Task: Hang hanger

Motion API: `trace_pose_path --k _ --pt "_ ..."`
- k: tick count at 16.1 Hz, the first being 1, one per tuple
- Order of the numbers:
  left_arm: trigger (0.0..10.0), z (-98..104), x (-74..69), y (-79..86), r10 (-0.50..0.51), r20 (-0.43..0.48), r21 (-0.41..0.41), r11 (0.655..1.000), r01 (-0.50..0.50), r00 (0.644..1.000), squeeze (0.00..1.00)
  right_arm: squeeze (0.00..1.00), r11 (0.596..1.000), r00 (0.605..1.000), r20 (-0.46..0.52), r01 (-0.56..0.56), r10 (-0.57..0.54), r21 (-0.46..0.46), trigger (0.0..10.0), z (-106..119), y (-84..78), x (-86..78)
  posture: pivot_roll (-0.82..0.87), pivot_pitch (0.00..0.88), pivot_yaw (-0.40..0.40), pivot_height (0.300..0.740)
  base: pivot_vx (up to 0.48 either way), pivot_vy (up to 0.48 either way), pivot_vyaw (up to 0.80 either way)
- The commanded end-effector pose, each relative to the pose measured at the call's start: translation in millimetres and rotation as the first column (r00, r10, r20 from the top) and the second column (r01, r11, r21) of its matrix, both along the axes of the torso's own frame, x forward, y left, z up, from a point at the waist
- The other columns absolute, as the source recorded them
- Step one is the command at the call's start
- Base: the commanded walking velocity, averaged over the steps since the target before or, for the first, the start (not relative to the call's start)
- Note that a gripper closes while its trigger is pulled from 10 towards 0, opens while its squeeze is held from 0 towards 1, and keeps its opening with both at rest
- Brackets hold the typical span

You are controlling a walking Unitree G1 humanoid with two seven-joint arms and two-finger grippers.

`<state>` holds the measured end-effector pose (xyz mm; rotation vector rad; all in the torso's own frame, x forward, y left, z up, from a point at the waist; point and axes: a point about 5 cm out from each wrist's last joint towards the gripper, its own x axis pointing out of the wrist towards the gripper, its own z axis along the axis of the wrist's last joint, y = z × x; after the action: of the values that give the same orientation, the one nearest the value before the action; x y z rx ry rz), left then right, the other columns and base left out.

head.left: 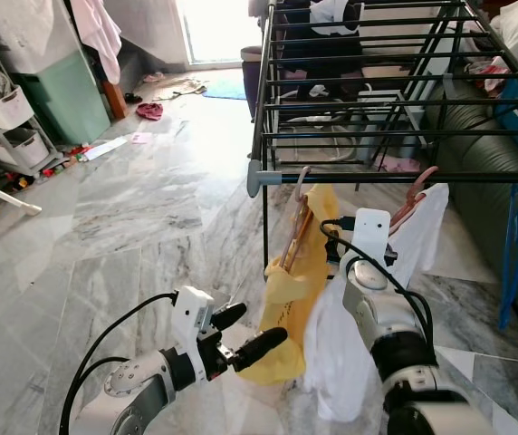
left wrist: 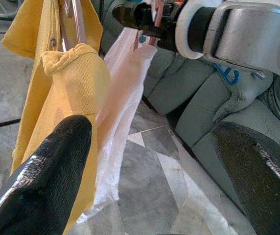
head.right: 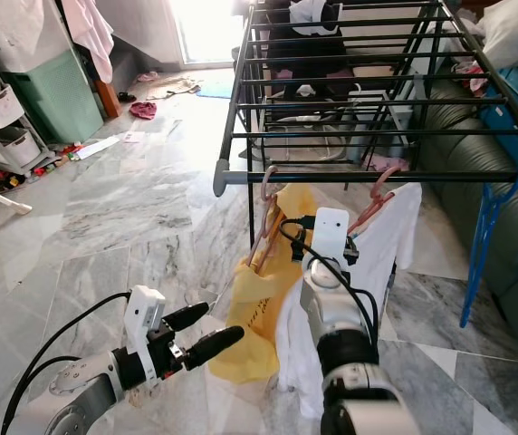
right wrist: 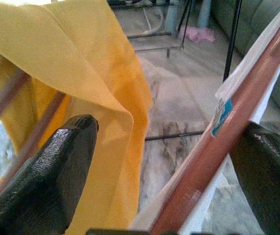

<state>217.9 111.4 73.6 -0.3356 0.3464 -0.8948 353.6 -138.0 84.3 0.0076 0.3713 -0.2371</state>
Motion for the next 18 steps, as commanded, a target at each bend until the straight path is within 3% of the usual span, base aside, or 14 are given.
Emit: trace_pose_path --k 1,5,9,12,16,17,18 --pt "10.0 2 -0.2 3.0 -0.011 0.015 0.011 1.000 0.011 1.000 0.00 0.00 0.999 0.998 -0.048 0.048 -0.047 0.016 10.0 -7 -6.9 0.2 -0.05 0.030 0.061 0.740 0.000 0.000 0.00" --pt "10.0 2 -2.5 2.3 -0.020 0.011 0.009 1.000 0.020 1.000 0.00 0.00 0.987 0.980 -0.124 0.159 -0.156 0.010 10.0 -22 -37.5 -6.9 -0.05 0.028 0.059 0.740 0.000 0.000 0.00" --pt "10.0 1 -1.4 1.8 -0.027 0.009 0.011 1.000 0.027 1.000 0.00 0.00 0.977 0.968 -0.135 0.212 -0.213 -0.021 10.0 -27 -58.5 -11.3 -0.06 0.026 0.066 0.740 0.000 0.000 0.00" --pt "10.0 1 1.1 1.5 -0.030 0.013 0.013 0.999 0.029 0.999 0.00 0.00 0.971 0.975 -0.084 0.190 -0.204 -0.144 10.0 -20 -72.4 -10.0 -0.06 0.028 0.072 0.740 0.000 0.000 0.00" --pt "10.0 -2 -1.7 -2.0 -0.038 0.004 0.015 0.999 0.038 0.999 0.00 0.00 0.962 0.985 -0.062 0.143 -0.161 -0.233 9.8 -14 -79.1 -6.0 -0.06 0.029 0.077 0.740 0.000 0.000 0.00" --pt "10.0 -2 -1.7 -2.2 -0.039 0.005 0.015 0.999 0.039 0.999 0.00 0.00 0.963 0.984 -0.063 0.146 -0.164 -0.227 8.6 -14 -79.6 -5.8 -0.06 0.029 0.076 0.740 0.000 0.000 0.00" --pt "10.0 -2 -1.6 -2.2 -0.038 0.004 0.014 0.999 0.038 0.999 0.00 0.00 0.963 0.985 -0.058 0.145 -0.162 -0.227 0.0 -13 -80.0 -5.4 -0.06 0.028 0.074 0.740 0.000 0.000 0.00"
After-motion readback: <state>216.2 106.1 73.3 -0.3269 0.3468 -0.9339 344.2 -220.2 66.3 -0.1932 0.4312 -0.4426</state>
